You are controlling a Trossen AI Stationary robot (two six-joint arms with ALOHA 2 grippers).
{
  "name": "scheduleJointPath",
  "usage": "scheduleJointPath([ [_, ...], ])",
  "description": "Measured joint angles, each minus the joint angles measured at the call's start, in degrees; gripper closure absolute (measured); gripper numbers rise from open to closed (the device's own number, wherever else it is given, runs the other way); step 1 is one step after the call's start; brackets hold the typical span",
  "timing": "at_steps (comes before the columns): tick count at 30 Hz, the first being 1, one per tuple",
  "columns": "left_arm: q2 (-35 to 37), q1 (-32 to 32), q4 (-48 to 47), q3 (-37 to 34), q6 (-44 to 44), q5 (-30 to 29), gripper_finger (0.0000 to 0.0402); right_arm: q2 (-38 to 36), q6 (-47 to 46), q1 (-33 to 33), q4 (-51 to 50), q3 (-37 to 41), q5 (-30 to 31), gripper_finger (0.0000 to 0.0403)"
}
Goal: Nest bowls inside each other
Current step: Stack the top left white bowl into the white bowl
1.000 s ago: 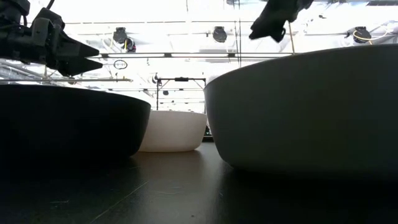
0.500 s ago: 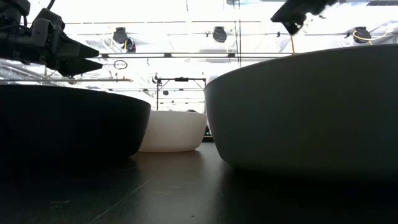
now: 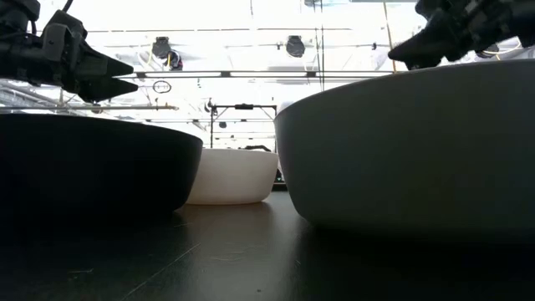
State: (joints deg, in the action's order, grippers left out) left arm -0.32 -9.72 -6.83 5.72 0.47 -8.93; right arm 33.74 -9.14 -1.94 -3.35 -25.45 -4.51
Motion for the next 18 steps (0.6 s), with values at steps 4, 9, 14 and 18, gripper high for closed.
scheduleJointPath([
  [4, 0.0, 0.0, 0.0, 0.0, 0.3, 0.0, 0.0002, -1.3, 0.2, 1.1, 5.8, 3.7, -0.1, 0.0403],
  [9, 0.0, 0.0, 0.1, 0.0, 0.3, 0.0, 0.0002, -2.6, 0.9, 2.7, 12.1, 9.0, -0.2, 0.0403],
  [14, 0.0, 0.0, 0.3, 0.0, 0.5, 0.0, 0.0002, -3.9, 0.9, 2.8, 16.3, 12.9, -0.1, 0.0403],
  [18, 0.0, 0.0, 0.5, 0.0, 0.6, 0.0, 0.0002, -5.4, 2.6, 2.8, 17.0, 14.0, 0.1, 0.0403],
])
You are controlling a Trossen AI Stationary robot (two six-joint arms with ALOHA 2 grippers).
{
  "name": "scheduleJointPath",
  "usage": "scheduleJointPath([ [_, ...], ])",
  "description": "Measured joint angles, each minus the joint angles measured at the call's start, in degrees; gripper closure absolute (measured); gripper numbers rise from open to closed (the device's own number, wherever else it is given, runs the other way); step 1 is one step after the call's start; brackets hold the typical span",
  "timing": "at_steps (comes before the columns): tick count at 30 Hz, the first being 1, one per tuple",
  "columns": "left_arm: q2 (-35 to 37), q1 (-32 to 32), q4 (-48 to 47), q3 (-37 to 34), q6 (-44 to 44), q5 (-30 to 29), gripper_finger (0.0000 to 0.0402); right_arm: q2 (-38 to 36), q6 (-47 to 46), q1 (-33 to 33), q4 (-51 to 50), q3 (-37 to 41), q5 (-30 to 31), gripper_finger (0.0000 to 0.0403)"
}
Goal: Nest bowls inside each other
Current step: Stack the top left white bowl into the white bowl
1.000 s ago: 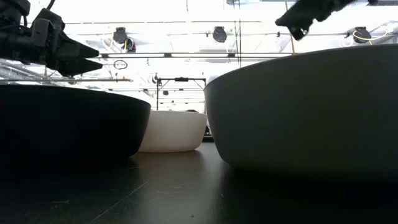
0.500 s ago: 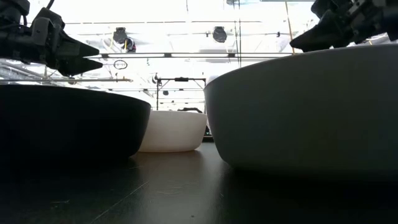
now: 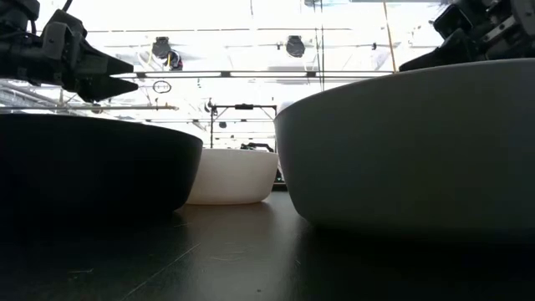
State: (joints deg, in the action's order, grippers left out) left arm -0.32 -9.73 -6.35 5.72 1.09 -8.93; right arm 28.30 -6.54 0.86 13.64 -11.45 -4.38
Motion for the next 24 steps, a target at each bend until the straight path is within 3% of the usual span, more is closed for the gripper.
scheduleJointPath([
  [18, 0.0, 0.0, -0.3, 0.0, 0.7, -0.6, 0.0002, -6.6, 6.2, -1.1, -4.2, 0.2, 1.7, 0.0403],
  [24, 0.0, 0.0, -0.3, 0.0, 0.3, -0.6, 0.0002, -6.8, 5.5, -4.6, 0.5, 2.6, 2.9, 0.0403],
])
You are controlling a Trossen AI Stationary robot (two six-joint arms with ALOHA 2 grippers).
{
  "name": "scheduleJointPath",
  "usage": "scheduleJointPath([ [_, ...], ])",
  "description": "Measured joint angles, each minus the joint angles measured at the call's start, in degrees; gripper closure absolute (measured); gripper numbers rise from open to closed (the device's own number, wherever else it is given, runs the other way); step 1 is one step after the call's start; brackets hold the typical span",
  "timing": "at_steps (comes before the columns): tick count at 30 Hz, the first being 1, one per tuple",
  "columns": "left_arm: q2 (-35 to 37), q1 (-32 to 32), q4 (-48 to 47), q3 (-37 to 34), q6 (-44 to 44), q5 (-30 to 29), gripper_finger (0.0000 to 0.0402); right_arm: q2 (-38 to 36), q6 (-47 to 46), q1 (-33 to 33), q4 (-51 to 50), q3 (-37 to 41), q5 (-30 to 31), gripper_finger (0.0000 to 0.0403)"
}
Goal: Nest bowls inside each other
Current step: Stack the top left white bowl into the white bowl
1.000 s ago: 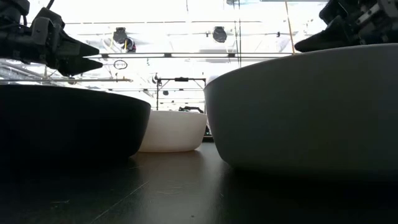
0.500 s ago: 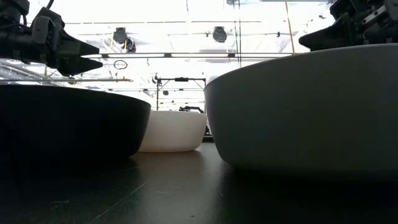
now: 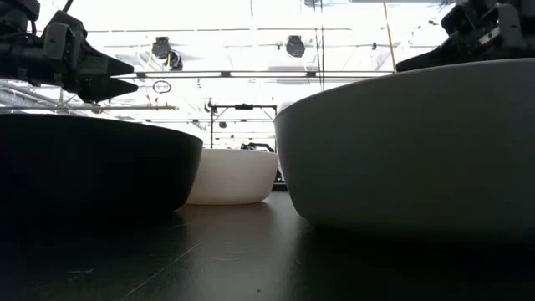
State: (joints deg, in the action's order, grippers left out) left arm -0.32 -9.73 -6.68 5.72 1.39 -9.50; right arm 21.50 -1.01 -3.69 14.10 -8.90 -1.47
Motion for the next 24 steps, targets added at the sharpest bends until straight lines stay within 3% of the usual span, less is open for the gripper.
scheduleJointPath([
  [8, 0.0, 0.0, 0.1, 0.0, 0.3, -0.1, 0.0002, -0.5, -5.5, -5.6, 11.5, 7.5, -6.2, 0.0403],
  [13, 0.0, 0.0, 0.0, 0.0, 0.7, -2.1, 0.0002, -0.2, -5.8, -7.3, 11.4, 7.7, -9.3, 0.0403],
  [24, -1.1, -0.7, 2.3, 0.7, 2.9, -10.2, 0.0002, -0.2, -4.3, -7.4, 10.5, 7.8, -9.3, 0.0403],
])
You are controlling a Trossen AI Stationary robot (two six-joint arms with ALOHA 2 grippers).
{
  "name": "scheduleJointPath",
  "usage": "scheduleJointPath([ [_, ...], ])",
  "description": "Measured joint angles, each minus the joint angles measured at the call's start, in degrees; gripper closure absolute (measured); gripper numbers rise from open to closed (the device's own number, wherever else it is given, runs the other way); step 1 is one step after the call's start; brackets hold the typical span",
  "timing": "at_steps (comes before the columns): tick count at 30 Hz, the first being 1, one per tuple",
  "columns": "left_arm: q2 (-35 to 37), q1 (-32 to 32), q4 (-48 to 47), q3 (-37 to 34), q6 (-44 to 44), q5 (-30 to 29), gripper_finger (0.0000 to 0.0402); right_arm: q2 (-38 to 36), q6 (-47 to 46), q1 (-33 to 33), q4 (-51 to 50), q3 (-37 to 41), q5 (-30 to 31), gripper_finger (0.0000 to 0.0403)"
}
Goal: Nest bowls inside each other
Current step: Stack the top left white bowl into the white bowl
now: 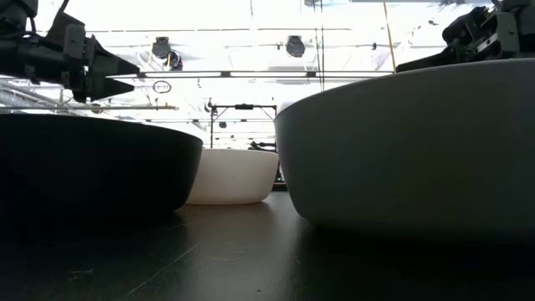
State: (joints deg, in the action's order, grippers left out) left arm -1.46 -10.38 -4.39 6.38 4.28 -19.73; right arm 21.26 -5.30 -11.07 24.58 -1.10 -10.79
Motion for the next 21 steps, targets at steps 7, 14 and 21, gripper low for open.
scheduleJointPath([
  [7, -13.6, -7.5, -2.0, 7.3, 1.1, -2.4, 0.0002, 0.0, 0.0, 0.0, 0.0, 0.0, 0.0, 0.0403],
  [14, -34.5, -19.1, -5.5, 14.3, 2.2, 6.4, 0.0002, 0.0, -0.9, 0.0, 0.0, 0.1, 0.0, 0.0403],
  [21, -49.9, -27.2, -8.3, 20.1, 2.7, 22.3, 0.0002, 0.0, -2.4, 0.0, -1.1, 0.1, 0.0, 0.0403],
])
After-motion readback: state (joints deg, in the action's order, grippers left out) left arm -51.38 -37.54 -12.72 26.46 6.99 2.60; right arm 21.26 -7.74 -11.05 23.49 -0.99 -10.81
